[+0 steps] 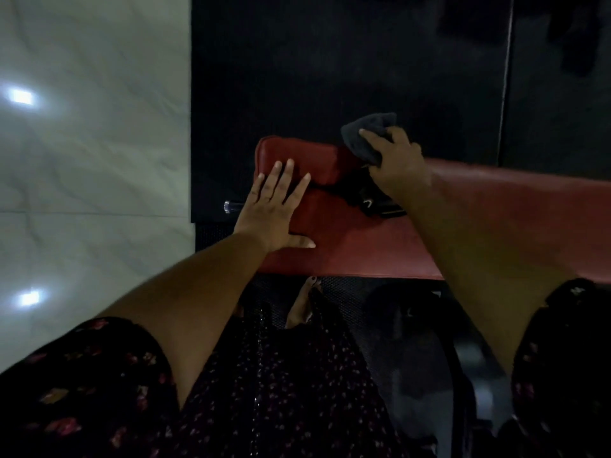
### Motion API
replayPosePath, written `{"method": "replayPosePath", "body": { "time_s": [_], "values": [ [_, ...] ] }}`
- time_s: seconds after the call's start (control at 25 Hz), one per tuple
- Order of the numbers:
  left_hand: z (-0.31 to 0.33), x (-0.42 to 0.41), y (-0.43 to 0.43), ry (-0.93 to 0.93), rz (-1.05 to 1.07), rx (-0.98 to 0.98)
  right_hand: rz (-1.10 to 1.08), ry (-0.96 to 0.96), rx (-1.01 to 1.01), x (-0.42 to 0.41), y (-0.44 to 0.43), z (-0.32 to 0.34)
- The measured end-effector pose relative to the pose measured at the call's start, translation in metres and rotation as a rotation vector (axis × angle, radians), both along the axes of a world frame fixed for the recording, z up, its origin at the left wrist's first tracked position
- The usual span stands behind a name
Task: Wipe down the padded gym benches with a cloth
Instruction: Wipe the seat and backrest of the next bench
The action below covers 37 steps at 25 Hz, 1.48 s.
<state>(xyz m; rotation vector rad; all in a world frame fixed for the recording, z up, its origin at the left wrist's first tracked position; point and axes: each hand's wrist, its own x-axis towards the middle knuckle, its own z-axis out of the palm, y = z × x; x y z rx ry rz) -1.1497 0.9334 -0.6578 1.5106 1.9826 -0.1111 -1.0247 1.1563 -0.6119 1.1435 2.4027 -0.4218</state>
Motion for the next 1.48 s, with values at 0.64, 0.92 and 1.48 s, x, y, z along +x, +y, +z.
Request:
{"method": "replayPosePath", "body": {
  "time_s": [0.64, 0.92, 1.48],
  "values": [
    [0.208, -0.069, -0.023, 0.040, 0.046, -0.217, 0.183, 0.038, -0.280, -0.005, -0.076, 0.203],
    [0.322, -0.060, -0.003, -0.111, 0.370, 0.190, 0.305, 0.140, -0.010, 0.004, -0.083, 0.292],
    [0.362, -0.062, -0.026, 0.105, 0.303, 0.215, 0.373, 0.094, 0.197, 0.003, -0.078, 0.346]
  ]
}}
